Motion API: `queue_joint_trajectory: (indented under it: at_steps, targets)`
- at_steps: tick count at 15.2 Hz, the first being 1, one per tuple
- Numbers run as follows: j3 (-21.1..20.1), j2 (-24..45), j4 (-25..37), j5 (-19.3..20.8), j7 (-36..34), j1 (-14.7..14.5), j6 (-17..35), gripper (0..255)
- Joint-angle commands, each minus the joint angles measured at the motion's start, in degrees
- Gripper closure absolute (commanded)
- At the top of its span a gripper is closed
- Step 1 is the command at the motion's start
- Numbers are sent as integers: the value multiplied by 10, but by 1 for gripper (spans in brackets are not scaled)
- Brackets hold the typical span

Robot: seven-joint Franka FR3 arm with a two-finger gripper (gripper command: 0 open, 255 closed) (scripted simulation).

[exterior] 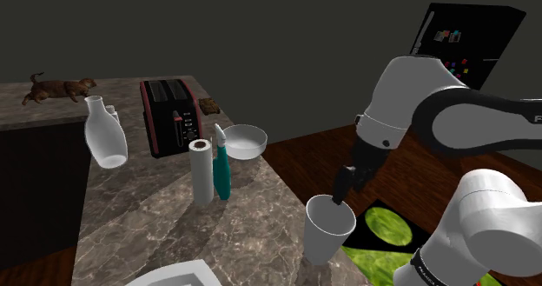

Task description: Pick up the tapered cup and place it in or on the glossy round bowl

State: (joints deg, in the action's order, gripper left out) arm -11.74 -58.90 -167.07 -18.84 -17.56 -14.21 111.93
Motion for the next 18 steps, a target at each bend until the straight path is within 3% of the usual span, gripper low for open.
queue_joint_trajectory:
  at_steps: [1, 7, 15, 16, 18]
  targets:
    - [-11, 0, -19, -16, -7, -11, 21, 0]
    - [-29, 33, -55, -40, -4, -25, 89, 0]
    - [-29, 33, -55, -40, -4, -25, 89, 0]
    - [-29, 33, -55, -40, -4, -25, 89, 255]
    - [-29, 33, -55, -40, -4, -25, 89, 255]
